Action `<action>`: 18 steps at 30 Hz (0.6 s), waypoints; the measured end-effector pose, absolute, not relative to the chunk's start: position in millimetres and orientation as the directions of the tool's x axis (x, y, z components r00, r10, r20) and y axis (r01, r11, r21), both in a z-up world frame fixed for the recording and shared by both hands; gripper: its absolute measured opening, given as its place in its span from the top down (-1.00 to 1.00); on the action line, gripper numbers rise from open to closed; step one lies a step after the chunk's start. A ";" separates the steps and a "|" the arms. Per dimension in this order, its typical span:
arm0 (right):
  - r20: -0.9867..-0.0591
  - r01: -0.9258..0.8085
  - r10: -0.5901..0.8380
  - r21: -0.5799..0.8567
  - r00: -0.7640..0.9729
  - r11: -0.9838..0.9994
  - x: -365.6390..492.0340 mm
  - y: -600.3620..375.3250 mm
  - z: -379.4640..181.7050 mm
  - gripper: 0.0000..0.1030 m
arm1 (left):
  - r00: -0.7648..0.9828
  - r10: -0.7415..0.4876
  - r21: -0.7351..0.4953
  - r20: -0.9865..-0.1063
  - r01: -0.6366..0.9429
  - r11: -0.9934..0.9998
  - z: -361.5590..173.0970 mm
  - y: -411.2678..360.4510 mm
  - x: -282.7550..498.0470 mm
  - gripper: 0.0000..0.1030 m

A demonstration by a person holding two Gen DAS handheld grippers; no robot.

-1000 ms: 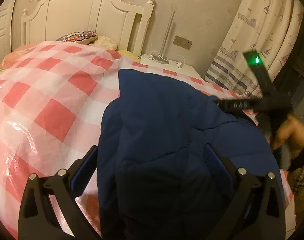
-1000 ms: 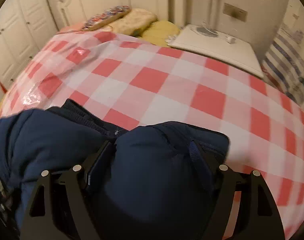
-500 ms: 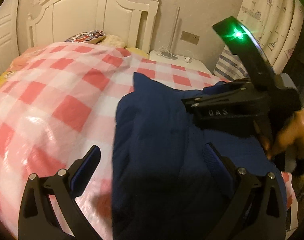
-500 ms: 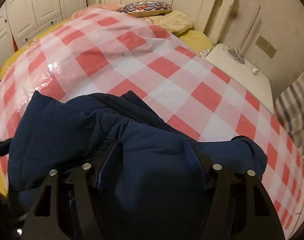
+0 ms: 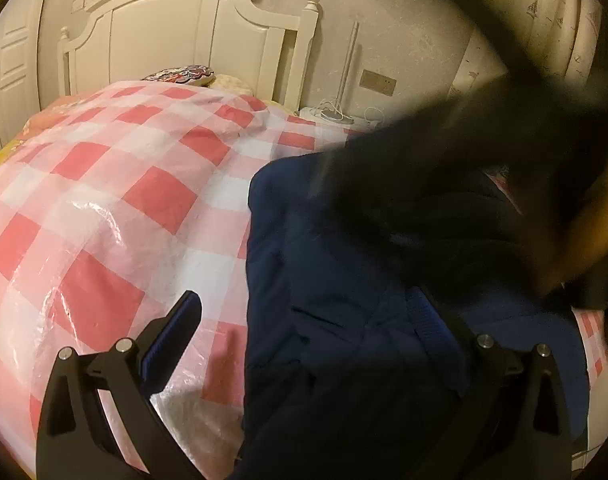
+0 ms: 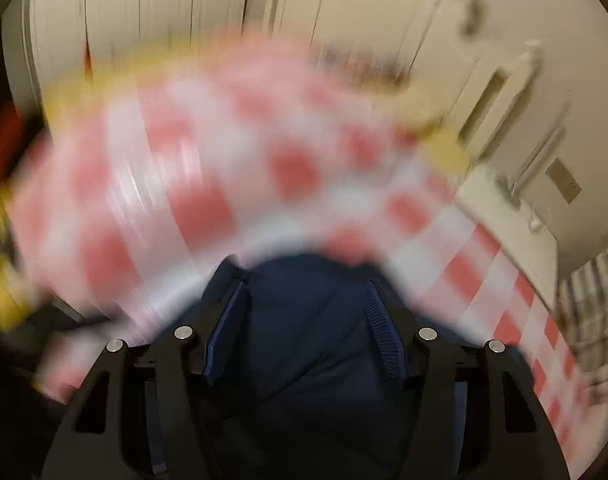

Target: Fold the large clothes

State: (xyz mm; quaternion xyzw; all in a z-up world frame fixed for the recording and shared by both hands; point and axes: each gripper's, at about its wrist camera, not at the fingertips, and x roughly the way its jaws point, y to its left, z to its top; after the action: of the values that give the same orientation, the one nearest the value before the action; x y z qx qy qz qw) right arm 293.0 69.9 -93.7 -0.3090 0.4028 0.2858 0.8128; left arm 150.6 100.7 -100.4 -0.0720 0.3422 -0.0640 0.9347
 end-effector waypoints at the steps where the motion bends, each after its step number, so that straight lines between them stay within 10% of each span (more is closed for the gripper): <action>1: -0.838 -0.710 0.184 -0.294 0.513 0.641 296.7 75.5 -105.9 -0.17 | 0.754 -0.139 -0.157 -0.642 0.047 0.986 -100.7 101.2 151.5 -0.96; 10: -0.783 -0.671 0.290 -0.208 0.550 0.711 276.4 42.8 -55.9 -0.18 | 0.744 -0.200 -0.212 -0.637 0.081 0.974 -106.5 109.6 150.8 -0.96; 15: -0.736 -0.537 0.239 -0.195 0.633 0.821 260.5 -31.4 -51.6 -0.79 | 0.739 -0.231 -0.251 -0.633 0.087 0.964 -109.5 113.1 151.4 -0.96; 18: -0.762 -0.537 0.306 -0.065 0.571 0.841 264.8 -64.7 -82.6 -0.84 | 0.710 -0.273 -0.285 -0.649 0.106 0.953 -109.4 113.5 153.9 -0.96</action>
State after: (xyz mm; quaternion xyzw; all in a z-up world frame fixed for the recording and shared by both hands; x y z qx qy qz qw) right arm 264.8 -64.7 -82.6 -0.1464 0.3957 0.2411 0.8740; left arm 153.9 113.5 -109.4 -0.1138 0.3662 -0.1034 0.9177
